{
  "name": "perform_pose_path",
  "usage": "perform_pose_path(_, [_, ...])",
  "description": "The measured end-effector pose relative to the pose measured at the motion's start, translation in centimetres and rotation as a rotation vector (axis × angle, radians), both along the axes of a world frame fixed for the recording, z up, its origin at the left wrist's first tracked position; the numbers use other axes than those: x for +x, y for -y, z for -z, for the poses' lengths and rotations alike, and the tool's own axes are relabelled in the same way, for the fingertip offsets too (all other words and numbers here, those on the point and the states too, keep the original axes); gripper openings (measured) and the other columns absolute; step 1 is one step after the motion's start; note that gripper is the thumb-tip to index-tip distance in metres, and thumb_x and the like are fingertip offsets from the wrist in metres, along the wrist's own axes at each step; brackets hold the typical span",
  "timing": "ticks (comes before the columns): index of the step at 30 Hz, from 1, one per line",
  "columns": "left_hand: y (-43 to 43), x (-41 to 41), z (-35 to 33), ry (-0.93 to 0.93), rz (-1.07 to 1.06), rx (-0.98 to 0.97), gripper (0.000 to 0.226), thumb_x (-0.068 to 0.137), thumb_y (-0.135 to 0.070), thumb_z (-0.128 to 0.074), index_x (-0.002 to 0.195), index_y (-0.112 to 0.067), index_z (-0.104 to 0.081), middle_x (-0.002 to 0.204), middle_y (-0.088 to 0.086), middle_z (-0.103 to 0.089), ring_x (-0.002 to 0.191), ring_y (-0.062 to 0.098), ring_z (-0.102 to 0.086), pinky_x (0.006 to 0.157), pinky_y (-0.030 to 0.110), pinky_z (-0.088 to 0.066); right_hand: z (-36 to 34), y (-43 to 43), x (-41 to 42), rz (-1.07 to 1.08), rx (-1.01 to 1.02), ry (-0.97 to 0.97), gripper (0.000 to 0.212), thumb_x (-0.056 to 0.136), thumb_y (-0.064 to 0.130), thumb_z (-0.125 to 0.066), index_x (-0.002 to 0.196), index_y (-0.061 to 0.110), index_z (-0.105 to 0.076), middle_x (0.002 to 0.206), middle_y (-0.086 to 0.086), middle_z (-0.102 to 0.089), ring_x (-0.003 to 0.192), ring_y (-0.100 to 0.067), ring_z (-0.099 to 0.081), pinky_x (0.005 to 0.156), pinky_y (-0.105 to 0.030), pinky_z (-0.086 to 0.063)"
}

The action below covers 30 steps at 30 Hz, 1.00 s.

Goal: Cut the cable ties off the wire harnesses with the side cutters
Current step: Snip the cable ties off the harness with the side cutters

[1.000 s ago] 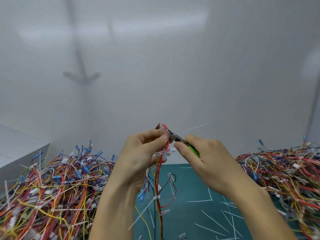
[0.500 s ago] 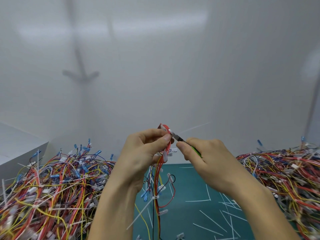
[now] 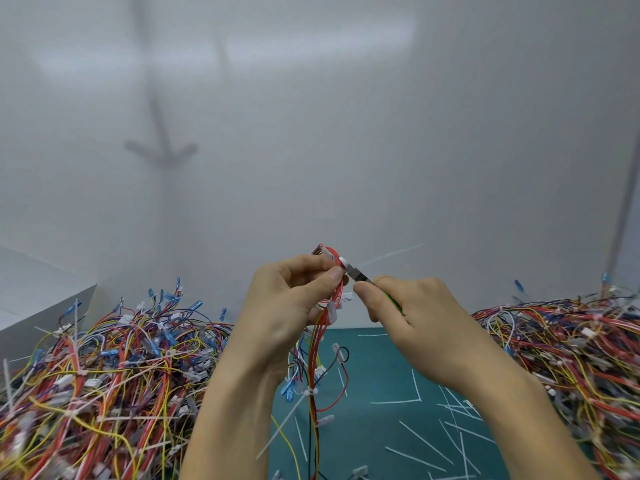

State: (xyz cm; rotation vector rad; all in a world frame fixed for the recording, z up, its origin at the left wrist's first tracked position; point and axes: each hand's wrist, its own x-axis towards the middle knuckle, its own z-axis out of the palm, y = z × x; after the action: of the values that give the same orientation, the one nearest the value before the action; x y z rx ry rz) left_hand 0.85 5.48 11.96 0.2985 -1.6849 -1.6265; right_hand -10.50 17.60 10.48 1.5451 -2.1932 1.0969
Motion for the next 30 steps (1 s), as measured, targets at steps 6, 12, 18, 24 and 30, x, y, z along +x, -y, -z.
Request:
perform_pose_path(6, [0.08, -0.02, 0.11, 0.005, -0.008, -0.022, 0.008, 0.086, -0.007, -0.07, 0.085, -0.012, -0.074, 0.069, -0.001, -0.07, 0.06, 0.006, -0.064, 0.051, 0.018, -0.051, -0.05, -0.05, 0.02, -0.002, 0.002, -0.003, 0.075, 0.077, 0.075, -0.014, 0.072, 0.013, -0.057, 0.061, -0.007, -0.055, 0.063, -0.022, -0.049, 0.065, -0.042, -0.04])
perform_pose_path(12, [0.01, 0.1, 0.07, 0.001, -0.014, -0.038, 0.008, 0.087, -0.006, -0.069, 0.085, -0.011, -0.074, 0.073, 0.005, -0.071, 0.061, 0.008, -0.064, 0.05, 0.019, -0.051, -0.05, -0.12, -0.02, -0.007, -0.002, 0.006, 0.074, 0.078, 0.075, -0.015, 0.07, 0.014, -0.056, 0.059, -0.006, -0.053, 0.063, -0.021, -0.047, 0.063, -0.038, -0.038])
perform_pose_path(18, [-0.12, -0.09, 0.01, -0.001, -0.04, -0.051, 0.005, 0.087, -0.006, -0.069, 0.087, -0.009, -0.074, 0.07, 0.003, -0.068, 0.063, 0.008, -0.062, 0.052, 0.02, -0.052, -0.15, -0.19, 0.08, -0.018, -0.011, 0.011, 0.075, 0.079, 0.074, -0.015, 0.07, 0.012, -0.056, 0.06, -0.008, -0.053, 0.064, -0.022, -0.048, 0.064, -0.038, -0.038])
perform_pose_path(24, [-0.33, -0.07, -0.08, -0.004, -0.056, -0.079, 0.008, 0.088, -0.006, -0.069, 0.087, -0.013, -0.073, 0.074, 0.004, -0.074, 0.062, 0.006, -0.064, 0.053, 0.022, -0.052, -0.15, -0.27, -0.01, -0.039, -0.011, 0.075, 0.068, 0.081, 0.072, -0.018, 0.064, 0.018, -0.057, 0.058, 0.005, -0.057, 0.059, -0.014, -0.049, 0.059, -0.03, -0.038])
perform_pose_path(30, [-0.15, -0.13, 0.0, -0.018, -0.059, -0.051, 0.01, 0.09, -0.009, -0.066, 0.087, -0.015, -0.074, 0.074, -0.003, -0.074, 0.064, 0.005, -0.064, 0.055, 0.021, -0.054, -0.25, 0.14, 0.42, -0.156, -0.13, 0.341, 0.061, 0.089, 0.065, -0.035, 0.072, 0.016, -0.068, 0.059, -0.005, -0.064, 0.051, -0.013, -0.058, 0.059, -0.032, -0.048])
